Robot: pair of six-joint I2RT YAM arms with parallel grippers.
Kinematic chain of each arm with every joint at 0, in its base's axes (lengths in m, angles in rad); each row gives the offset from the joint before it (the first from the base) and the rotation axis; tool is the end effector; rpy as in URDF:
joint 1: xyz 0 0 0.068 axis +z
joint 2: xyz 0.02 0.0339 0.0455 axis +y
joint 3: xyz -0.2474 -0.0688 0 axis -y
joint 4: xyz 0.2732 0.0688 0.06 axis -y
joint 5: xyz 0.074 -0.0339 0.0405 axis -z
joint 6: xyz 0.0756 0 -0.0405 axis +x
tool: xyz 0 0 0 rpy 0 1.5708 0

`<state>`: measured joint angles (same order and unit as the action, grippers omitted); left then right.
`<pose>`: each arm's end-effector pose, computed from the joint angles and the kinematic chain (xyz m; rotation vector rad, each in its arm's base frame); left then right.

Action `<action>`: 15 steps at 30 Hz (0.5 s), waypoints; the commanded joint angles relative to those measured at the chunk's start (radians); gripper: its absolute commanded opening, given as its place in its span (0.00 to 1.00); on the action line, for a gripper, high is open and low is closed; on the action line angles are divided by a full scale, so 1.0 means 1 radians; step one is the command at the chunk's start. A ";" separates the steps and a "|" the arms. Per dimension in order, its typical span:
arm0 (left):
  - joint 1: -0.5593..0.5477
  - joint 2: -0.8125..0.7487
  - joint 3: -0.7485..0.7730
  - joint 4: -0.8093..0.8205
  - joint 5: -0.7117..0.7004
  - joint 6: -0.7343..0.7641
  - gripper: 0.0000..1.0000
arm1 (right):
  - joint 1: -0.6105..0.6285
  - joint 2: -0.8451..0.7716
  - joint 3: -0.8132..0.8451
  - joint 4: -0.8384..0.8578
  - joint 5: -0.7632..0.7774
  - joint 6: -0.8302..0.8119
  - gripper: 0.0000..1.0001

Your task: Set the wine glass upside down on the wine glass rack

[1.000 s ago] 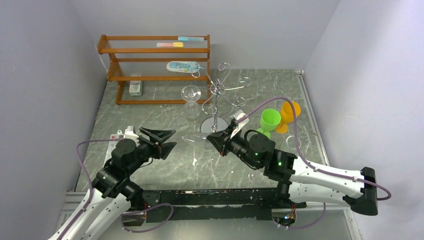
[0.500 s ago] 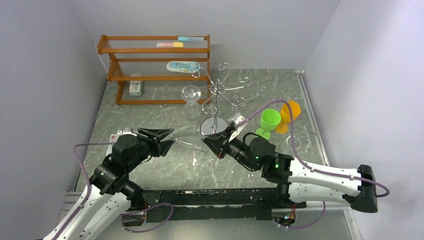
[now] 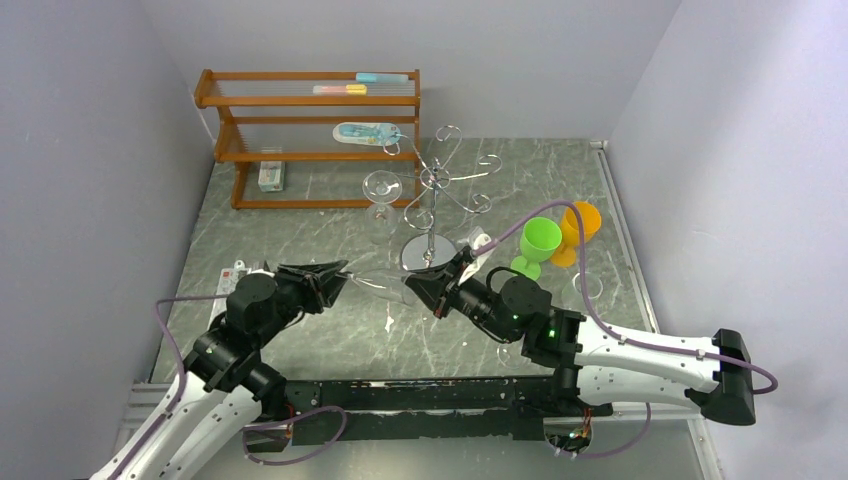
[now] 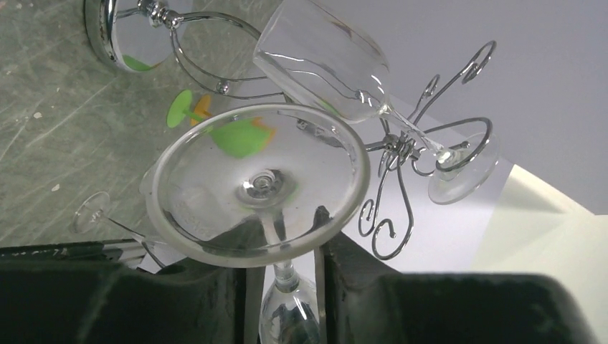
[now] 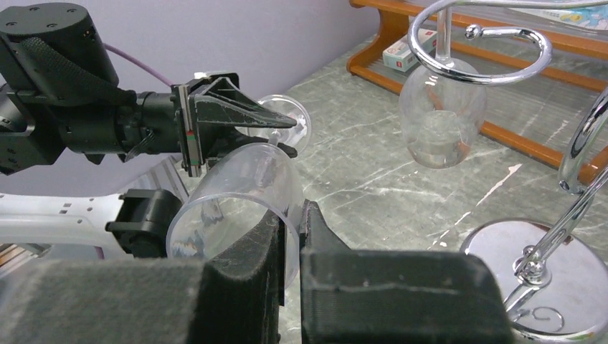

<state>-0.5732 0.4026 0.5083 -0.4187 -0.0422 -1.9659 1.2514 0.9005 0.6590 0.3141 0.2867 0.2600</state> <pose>0.1698 -0.1058 0.2529 -1.4836 1.7201 -1.5636 0.1120 0.2706 0.3109 -0.5311 1.4933 0.9905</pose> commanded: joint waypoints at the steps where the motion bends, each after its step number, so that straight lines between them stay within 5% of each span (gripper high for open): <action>1: -0.004 0.015 -0.028 0.066 0.000 -0.054 0.31 | 0.014 -0.019 -0.013 0.101 -0.093 0.032 0.00; 6: -0.004 0.025 -0.029 0.095 -0.026 -0.038 0.07 | 0.014 -0.029 -0.018 0.096 -0.101 0.028 0.00; 8: -0.003 0.025 -0.028 0.100 -0.042 -0.016 0.05 | 0.014 -0.033 -0.015 0.072 -0.092 0.038 0.01; 15: -0.003 0.033 0.036 0.106 -0.155 0.220 0.05 | 0.014 -0.095 -0.019 -0.048 -0.070 0.065 0.51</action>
<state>-0.5751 0.4259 0.4950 -0.3424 -0.0883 -1.9091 1.2572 0.8677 0.6445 0.3080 0.2466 0.2893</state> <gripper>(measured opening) 0.106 0.406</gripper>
